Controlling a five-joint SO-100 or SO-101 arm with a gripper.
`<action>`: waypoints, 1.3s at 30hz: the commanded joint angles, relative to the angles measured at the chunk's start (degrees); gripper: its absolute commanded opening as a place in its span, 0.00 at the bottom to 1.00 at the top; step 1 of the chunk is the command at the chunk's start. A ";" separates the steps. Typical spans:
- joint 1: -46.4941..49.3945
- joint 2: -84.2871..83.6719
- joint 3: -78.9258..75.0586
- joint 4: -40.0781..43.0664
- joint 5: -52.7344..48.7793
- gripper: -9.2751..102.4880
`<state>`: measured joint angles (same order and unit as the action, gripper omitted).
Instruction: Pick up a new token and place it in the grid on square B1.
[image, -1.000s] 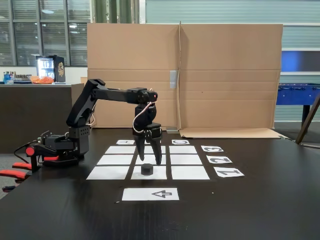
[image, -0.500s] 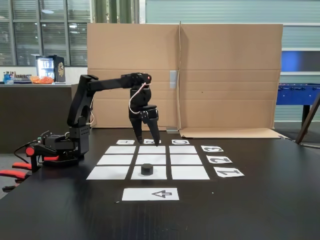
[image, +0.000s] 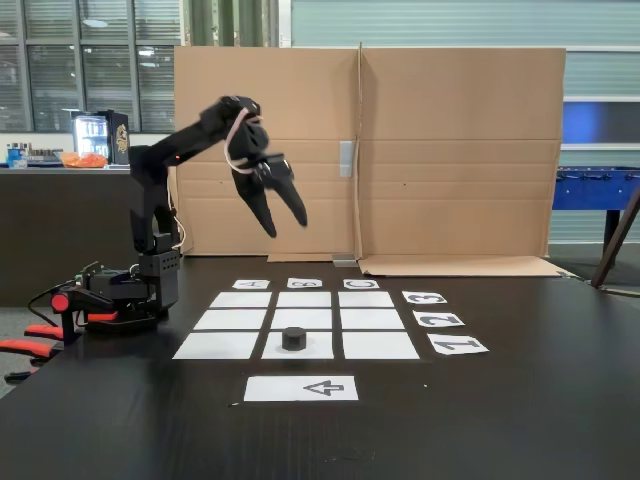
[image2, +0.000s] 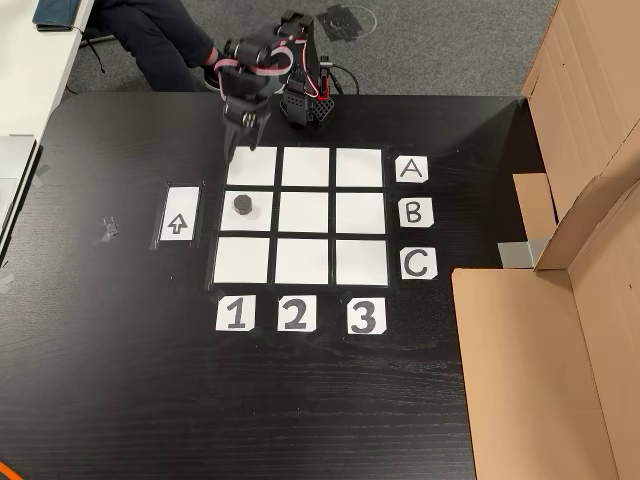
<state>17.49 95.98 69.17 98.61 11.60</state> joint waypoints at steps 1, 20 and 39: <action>0.09 7.29 0.26 0.18 0.44 0.35; 24.87 26.54 18.90 -0.26 0.26 0.35; 54.84 37.09 27.69 -1.14 -2.11 0.34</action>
<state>71.02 130.61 96.33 98.26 10.11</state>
